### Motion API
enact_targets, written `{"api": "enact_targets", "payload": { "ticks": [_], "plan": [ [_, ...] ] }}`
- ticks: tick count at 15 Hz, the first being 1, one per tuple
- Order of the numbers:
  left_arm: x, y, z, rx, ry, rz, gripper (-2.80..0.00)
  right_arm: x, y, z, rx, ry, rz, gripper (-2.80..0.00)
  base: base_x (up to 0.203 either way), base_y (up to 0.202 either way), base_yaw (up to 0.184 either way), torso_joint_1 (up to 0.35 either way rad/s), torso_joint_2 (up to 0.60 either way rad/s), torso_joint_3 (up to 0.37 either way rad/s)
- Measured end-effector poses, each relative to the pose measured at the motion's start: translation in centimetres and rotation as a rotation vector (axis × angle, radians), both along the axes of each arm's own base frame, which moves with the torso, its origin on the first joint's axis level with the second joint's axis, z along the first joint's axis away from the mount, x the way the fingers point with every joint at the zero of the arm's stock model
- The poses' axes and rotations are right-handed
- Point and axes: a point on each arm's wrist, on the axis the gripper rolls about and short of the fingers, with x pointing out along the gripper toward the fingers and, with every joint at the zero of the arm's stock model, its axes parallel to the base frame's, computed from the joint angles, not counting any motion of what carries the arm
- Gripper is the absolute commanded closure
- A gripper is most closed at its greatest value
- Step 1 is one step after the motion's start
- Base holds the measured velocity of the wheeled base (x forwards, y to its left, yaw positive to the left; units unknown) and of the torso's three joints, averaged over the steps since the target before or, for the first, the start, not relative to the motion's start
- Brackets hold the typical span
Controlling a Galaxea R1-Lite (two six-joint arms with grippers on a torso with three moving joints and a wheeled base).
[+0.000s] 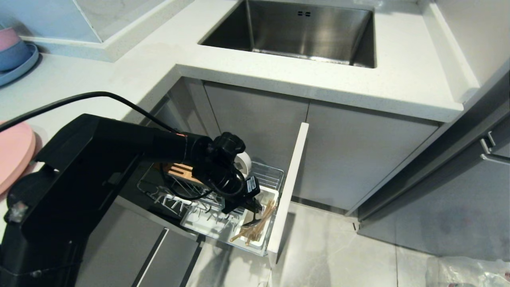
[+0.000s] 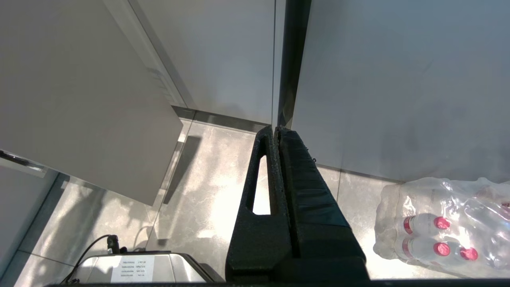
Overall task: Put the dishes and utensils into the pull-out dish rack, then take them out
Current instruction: Pick up the spoon and place it in the cupboard
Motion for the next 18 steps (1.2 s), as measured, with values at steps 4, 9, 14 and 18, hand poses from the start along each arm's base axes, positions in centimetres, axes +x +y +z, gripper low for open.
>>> {"api": "enact_targets", "payload": {
  "ticks": [4, 9, 14, 18],
  "plan": [
    [0.12, -0.01, 0.0, -0.004, -0.008, 0.001, 0.0, 0.0, 0.0, 0.0, 0.0, 0.0, 0.0, 0.0, 0.0, 0.0, 0.0, 0.0, 0.0, 0.0],
    [0.47, 0.35, -0.19, -0.006, -0.012, 0.012, 0.0, 0.0, 0.0, 0.0, 0.0, 0.0, 0.0, 0.0, 0.0, 0.0, 0.0, 0.0, 0.0, 0.0],
    [0.59, 0.37, -0.35, -0.007, -0.014, 0.015, -2.8, 0.0, 0.0, 0.0, 0.0, 0.0, -0.001, 0.0, 0.0, 0.0, 0.0, 0.0, 0.0, 0.0],
    [0.57, 0.37, -0.29, -0.007, -0.016, 0.015, -2.8, 0.0, 0.0, 0.0, 0.0, 0.0, 0.0, 0.0, 0.0, 0.0, 0.0, 0.0, 0.0, 0.0]
  ]
}}
